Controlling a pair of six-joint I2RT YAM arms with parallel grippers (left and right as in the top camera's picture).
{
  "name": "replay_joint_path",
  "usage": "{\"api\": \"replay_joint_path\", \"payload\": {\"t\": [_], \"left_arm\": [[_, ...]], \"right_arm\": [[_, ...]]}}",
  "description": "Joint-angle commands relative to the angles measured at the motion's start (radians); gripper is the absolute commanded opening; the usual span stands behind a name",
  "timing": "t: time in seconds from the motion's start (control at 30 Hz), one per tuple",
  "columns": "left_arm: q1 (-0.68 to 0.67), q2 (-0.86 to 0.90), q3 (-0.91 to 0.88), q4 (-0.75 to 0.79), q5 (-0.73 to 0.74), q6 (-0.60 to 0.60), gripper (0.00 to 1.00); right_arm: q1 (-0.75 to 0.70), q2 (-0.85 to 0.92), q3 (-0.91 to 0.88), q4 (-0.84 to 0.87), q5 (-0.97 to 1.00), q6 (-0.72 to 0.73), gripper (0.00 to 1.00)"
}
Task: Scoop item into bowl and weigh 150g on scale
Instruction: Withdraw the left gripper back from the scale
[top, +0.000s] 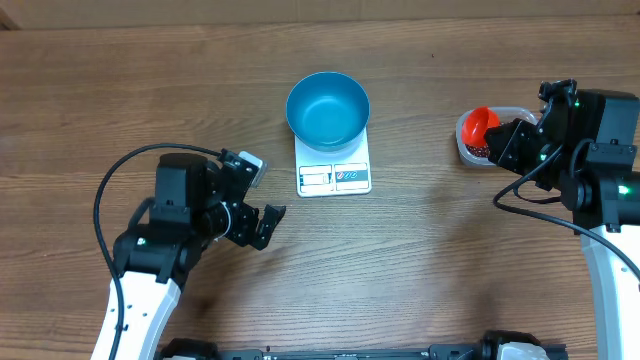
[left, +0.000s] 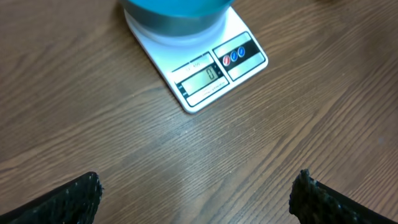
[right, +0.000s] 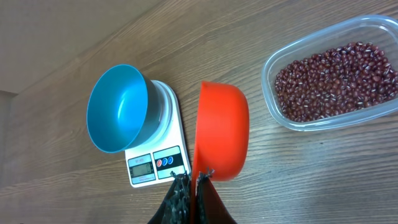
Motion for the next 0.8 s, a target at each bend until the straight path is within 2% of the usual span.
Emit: {"api": "replay_joint_path", "payload": {"t": [0.0, 0.13, 0.33, 0.47, 0.77], "left_arm": [[0.002, 0.039, -0.010, 0.016, 0.029, 0.025, 1.00], [0.002, 0.059, -0.010, 0.039, 0.110, 0.026, 1.00], [0.002, 0.059, -0.010, 0.073, 0.063, 0.034, 0.99], [-0.017, 0.059, -0.010, 0.077, 0.048, 0.084, 1.00], [-0.176, 0.059, -0.010, 0.101, -0.249, 0.060, 1.00]], "right_arm": [[-0.001, -0.002, 0.015, 0.010, 0.008, -0.005, 0.04], [-0.001, -0.002, 0.015, 0.013, 0.007, -0.004, 0.04], [-0.001, -0.002, 0.015, 0.013, 0.007, -0.005, 0.04], [-0.001, -0.002, 0.015, 0.013, 0.007, -0.005, 0.04], [-0.001, -0.002, 0.015, 0.020, 0.007, -0.005, 0.04]]}}
